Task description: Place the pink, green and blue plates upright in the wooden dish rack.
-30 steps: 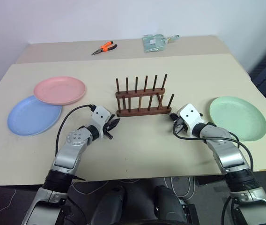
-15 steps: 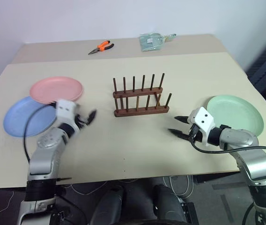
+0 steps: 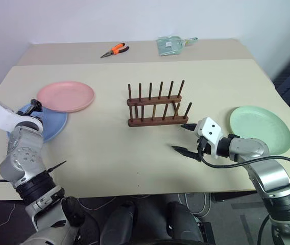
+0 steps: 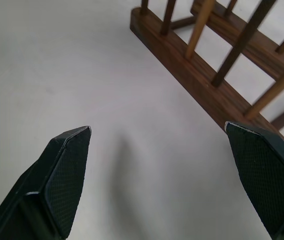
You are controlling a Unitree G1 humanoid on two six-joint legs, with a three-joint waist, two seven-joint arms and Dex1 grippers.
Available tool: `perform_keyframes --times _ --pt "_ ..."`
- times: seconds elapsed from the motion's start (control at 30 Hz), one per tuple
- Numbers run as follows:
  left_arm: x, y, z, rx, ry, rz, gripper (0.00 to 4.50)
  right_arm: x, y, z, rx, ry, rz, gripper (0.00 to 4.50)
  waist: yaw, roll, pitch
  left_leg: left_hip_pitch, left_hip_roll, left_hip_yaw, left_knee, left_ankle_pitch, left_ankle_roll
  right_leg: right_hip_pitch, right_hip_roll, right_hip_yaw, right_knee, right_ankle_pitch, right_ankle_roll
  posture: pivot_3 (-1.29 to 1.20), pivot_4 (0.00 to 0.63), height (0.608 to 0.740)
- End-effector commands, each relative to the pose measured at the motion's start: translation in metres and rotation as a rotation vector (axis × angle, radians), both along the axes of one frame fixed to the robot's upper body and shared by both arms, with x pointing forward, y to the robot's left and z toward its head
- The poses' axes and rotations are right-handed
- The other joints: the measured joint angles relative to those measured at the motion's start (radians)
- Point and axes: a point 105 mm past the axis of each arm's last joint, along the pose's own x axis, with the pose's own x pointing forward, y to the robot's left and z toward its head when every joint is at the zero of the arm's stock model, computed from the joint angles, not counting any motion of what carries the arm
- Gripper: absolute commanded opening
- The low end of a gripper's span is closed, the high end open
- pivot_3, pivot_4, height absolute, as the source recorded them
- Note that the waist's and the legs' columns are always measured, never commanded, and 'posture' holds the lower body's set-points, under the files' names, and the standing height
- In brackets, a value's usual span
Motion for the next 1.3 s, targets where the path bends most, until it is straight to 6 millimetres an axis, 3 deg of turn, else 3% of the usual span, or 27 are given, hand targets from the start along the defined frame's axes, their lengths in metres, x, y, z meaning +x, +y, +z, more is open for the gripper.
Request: perform_keyframes --times 0.03,0.13,0.37,0.47,0.57,0.73,0.83,0.97,1.13,1.23,1.3 --pt "0.015 -0.006 0.011 -0.078 -0.071 -0.084 4.5 -0.001 0.006 0.009 0.015 -0.051 0.017 4.38 0.0 0.0 0.0 0.0 0.0 0.0 0.0 0.0 0.0 0.0 0.0 0.0 0.0 0.0 0.0 0.0 0.15 0.739" --pt "0.028 -0.014 0.008 -0.116 -0.074 -0.147 3.61 -0.001 0.004 0.009 0.012 -0.063 -0.001 4.45 0.0 0.0 0.0 0.0 0.0 0.0 0.0 0.0 0.0 0.0 0.0 0.0 0.0 0.0 0.0 0.0 0.15 0.739" --pt "0.037 -0.017 0.005 -0.169 -0.082 -0.161 0.04 -0.002 -0.001 0.011 0.012 -0.086 -0.039 4.45 -0.003 0.0 0.0 0.0 0.001 0.0 0.0 0.0 0.0 0.0 0.001 0.001 0.0 0.001 -0.002 0.0 0.15 0.739" --pt "0.036 -0.019 0.019 -0.154 -0.16 -0.182 0.04 -0.003 -0.006 0.014 -0.002 -0.104 -0.055 4.45 -0.001 0.0 0.0 0.0 0.001 0.0 0.0 0.0 -0.001 0.0 0.001 0.001 0.0 0.001 -0.002 0.0 0.15 0.739" --pt "0.029 -0.04 0.064 0.014 -0.334 -0.294 0.04 0.002 -0.021 0.034 -0.037 -0.161 -0.085 4.45 -0.001 -0.001 0.001 -0.002 0.001 0.001 0.001 0.0 -0.001 -0.001 0.001 0.001 -0.001 0.002 -0.003 0.0 0.15 0.739" --pt "0.028 -0.121 0.111 0.257 -0.435 -0.537 0.01 0.011 0.006 0.086 -0.039 -0.382 -0.002 4.48 -0.001 -0.002 0.001 -0.002 0.001 0.001 0.002 0.0 -0.001 -0.001 0.001 0.001 -0.001 0.004 -0.005 0.0 0.15 0.739" --pt "0.027 -0.171 0.131 0.262 -0.502 -0.658 0.01 0.022 0.031 0.113 -0.076 -0.578 0.034 4.48 -0.001 -0.002 0.001 -0.002 0.001 0.001 0.002 0.0 -0.001 0.0 0.001 0.001 -0.001 0.002 -0.003 0.0 0.15 0.739" --pt "0.027 -0.218 0.132 0.21 -0.491 -0.735 0.01 0.037 0.057 0.12 -0.23 -0.808 0.076 4.48 -0.004 -0.002 0.001 -0.002 0.001 0.001 0.001 0.0 -0.002 -0.001 0.002 0.001 -0.002 0.004 -0.005 0.0 0.15 0.739" --pt "0.024 -0.249 0.121 0.146 -0.444 -0.802 0.01 0.056 0.065 0.112 -0.351 -0.961 0.029 4.48 -0.003 -0.002 0.001 -0.003 0.001 0.001 0.001 0.003 -0.007 -0.002 0.002 0.002 -0.002 0.004 -0.005 0.0 0.15 0.739" --pt "0.022 -0.256 0.11 0.132 -0.404 -0.825 0.0 0.064 0.062 0.11 -0.441 -1.056 0.001 3.63 -0.003 -0.002 0.001 -0.003 0.001 0.002 0.001 0.003 -0.007 -0.003 0.003 0.003 -0.001 0.004 -0.005 0.0 0.15 0.739" --pt "0.021 -0.259 0.106 0.117 -0.388 -0.839 0.0 0.066 0.06 0.111 -0.451 -1.09 -0.012 2.56 -0.003 -0.002 0.001 -0.003 0.001 0.002 0.001 0.003 -0.007 -0.003 0.003 0.003 -0.001 0.004 -0.006 0.0 0.15 0.739"
